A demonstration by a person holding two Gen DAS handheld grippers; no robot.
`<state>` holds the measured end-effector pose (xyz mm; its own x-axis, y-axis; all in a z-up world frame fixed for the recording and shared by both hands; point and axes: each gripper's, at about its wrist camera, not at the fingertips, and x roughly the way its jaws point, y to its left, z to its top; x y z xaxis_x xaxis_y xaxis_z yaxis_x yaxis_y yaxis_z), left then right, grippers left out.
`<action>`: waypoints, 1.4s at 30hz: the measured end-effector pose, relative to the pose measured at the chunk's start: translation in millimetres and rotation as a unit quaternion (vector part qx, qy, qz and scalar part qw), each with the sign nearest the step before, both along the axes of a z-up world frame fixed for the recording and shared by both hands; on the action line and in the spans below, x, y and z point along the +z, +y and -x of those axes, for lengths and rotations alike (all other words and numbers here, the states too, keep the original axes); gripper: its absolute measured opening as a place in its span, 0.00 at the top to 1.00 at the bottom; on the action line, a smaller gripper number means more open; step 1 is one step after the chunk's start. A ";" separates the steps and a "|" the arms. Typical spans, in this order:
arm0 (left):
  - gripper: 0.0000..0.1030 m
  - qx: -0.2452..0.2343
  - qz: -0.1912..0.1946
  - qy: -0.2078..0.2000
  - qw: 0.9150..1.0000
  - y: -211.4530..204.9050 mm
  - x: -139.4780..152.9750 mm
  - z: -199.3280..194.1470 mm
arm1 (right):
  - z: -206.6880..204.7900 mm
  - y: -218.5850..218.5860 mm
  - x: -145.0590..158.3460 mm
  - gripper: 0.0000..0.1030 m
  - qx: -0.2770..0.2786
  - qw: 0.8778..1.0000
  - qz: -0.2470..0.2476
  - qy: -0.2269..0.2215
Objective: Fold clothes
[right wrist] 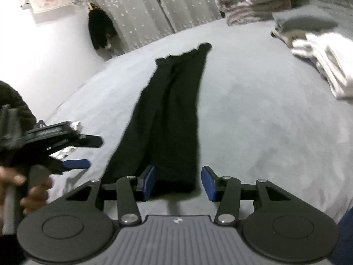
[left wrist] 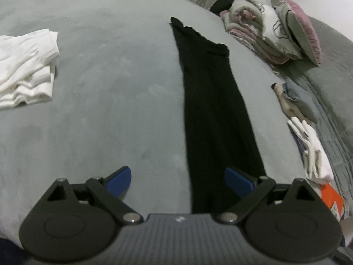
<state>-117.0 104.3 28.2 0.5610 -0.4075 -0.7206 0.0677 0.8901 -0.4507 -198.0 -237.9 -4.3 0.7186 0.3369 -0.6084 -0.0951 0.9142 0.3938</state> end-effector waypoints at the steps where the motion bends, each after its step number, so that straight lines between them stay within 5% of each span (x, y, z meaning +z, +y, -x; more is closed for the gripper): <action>1: 0.12 0.001 -0.004 -0.004 1.000 -2.8 -0.2 4.7 | -2.1 -2.4 -3.9 0.54 -0.004 1.000 -0.010 0.005; 7: 0.44 -0.002 -0.019 -0.025 1.000 -19.6 -5.0 24.9 | -6.2 -14.9 -15.5 0.56 -0.014 0.997 -0.072 0.016; 13: 0.49 -0.017 -0.023 -0.027 0.999 -35.7 -9.6 29.2 | -8.5 -25.3 -24.3 0.62 -0.021 0.992 -0.126 0.022; 17: 0.49 -0.004 -0.028 -0.021 0.999 -40.4 -11.8 31.6 | -4.9 -20.4 -26.3 0.64 -0.022 0.993 -0.115 0.016; 18: 0.53 -0.001 -0.030 -0.020 0.999 -41.6 -12.4 32.1 | -3.3 -18.3 -25.9 0.68 -0.022 0.994 -0.109 0.012; 19: 0.68 0.002 -0.031 -0.018 0.999 -42.8 -12.9 32.7 | -2.3 -16.9 -26.4 0.80 -0.022 0.994 -0.106 0.010; 21: 0.95 0.006 -0.030 -0.015 0.999 -43.6 -13.5 33.5 | -1.4 -15.7 -28.7 0.86 -0.021 0.994 -0.109 0.010; 28: 0.96 0.000 -0.003 -0.012 1.000 -29.2 -3.5 37.5 | 13.0 -14.0 -20.3 0.90 -0.020 0.996 -0.085 -0.027; 42: 0.96 -0.010 -0.042 -0.028 0.999 -20.0 22.7 83.3 | 52.2 -9.2 7.0 0.91 -0.010 0.997 -0.062 -0.048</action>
<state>-200.3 84.4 51.0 0.5944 -0.3576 -0.7203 0.1087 0.9232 -0.3686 -250.2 -247.1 2.7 0.7794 0.3894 -0.4908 -0.1201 0.8617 0.4929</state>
